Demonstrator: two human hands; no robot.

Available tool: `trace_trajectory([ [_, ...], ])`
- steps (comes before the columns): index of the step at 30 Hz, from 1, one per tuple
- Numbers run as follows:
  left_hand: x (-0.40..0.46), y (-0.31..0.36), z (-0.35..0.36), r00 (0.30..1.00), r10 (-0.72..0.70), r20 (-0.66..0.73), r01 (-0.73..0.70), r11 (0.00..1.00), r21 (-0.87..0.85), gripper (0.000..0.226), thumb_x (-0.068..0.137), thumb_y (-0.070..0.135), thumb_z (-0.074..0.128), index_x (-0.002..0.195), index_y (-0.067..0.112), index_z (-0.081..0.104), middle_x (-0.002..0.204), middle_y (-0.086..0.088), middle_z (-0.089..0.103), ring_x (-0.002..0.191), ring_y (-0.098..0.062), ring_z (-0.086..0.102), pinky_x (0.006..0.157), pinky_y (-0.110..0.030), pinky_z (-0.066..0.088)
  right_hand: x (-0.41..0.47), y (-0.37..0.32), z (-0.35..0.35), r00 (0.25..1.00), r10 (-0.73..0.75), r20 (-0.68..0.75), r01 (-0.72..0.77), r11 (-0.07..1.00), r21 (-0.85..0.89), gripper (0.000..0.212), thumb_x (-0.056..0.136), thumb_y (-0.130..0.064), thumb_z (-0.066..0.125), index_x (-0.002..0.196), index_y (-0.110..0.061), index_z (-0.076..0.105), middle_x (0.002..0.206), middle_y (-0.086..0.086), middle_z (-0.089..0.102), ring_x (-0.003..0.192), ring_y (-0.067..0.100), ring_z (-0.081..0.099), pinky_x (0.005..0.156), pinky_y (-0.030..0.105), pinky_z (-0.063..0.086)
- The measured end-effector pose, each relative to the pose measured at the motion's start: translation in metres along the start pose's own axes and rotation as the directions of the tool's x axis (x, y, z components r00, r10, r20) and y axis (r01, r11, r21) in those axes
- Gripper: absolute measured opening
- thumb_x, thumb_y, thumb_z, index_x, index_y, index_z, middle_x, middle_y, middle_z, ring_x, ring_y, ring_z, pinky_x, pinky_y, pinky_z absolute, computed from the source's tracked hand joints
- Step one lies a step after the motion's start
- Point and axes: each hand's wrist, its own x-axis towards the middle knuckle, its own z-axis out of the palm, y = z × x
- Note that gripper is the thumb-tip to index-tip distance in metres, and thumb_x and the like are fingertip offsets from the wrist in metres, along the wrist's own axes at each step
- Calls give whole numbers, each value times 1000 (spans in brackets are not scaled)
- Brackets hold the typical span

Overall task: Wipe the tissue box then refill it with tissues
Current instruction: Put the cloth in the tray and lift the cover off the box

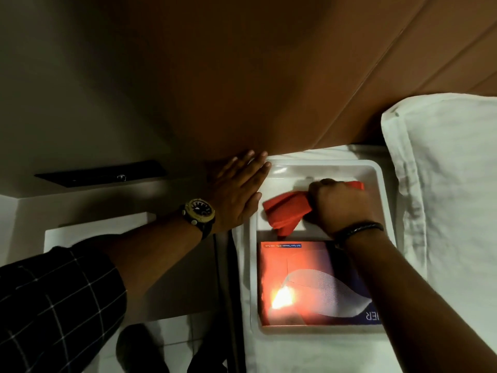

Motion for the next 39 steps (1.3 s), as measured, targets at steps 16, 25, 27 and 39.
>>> trace_trajectory([
  [16,-1,1,7,998,1,-60,-4,998,-55,60,96,38,15,150,11,19,159,-11,16,147,-28,13,119,-44,12,7,-13,31,835,380,399,-499,828,255,111,71,-92,16,153,-22,-9,159,19,-20,144,43,-17,113,64,2],
  [25,0,0,11,997,-11,-74,11,1000,-4,60,96,35,25,150,10,23,158,-11,20,146,-30,18,118,-47,18,25,-35,46,789,493,367,-597,756,267,137,54,-100,26,148,-13,-23,154,20,-32,141,44,-27,113,62,-7],
  [27,-1,1,10,997,-4,-75,6,1000,30,61,96,37,30,149,8,25,158,-12,22,146,-31,19,118,-47,20,23,-35,44,790,491,368,-598,750,282,136,55,-99,27,149,-13,-23,154,19,-31,142,42,-27,113,60,-7],
  [39,-108,-51,12,984,-178,23,179,979,-101,77,92,56,27,151,9,13,160,-12,10,147,-28,4,119,-47,11,-8,-129,-13,828,560,-34,-409,644,646,104,89,-66,42,149,5,-3,158,28,-9,147,38,-10,119,46,0],
])
